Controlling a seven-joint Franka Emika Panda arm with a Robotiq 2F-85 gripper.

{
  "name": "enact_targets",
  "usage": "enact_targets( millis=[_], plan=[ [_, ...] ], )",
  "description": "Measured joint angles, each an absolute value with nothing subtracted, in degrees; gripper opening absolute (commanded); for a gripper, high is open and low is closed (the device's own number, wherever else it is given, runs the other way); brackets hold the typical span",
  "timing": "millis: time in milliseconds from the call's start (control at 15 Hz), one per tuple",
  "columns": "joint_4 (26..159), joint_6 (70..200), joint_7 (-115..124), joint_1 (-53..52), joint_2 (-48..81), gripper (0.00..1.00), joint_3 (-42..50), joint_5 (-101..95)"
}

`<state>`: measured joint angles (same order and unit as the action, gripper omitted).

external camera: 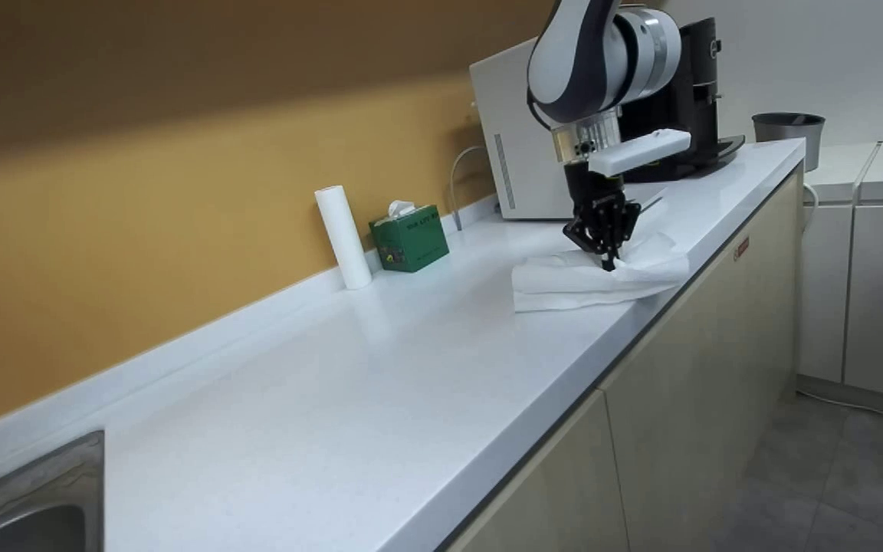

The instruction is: Use the tissue to wipe the counter

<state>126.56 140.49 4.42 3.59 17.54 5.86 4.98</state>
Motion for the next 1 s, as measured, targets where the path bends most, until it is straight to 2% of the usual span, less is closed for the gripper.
enact_targets(
  millis=[333, 1000],
  plan=[
    [121.69, 145.78, 6.73, 3.64, 21.66, 0.01, 7.4, 3.03],
    [101.76, 144.78, 8.75, 2.32, 34.54, 0.01, 7.44, 2.13]
  ],
)
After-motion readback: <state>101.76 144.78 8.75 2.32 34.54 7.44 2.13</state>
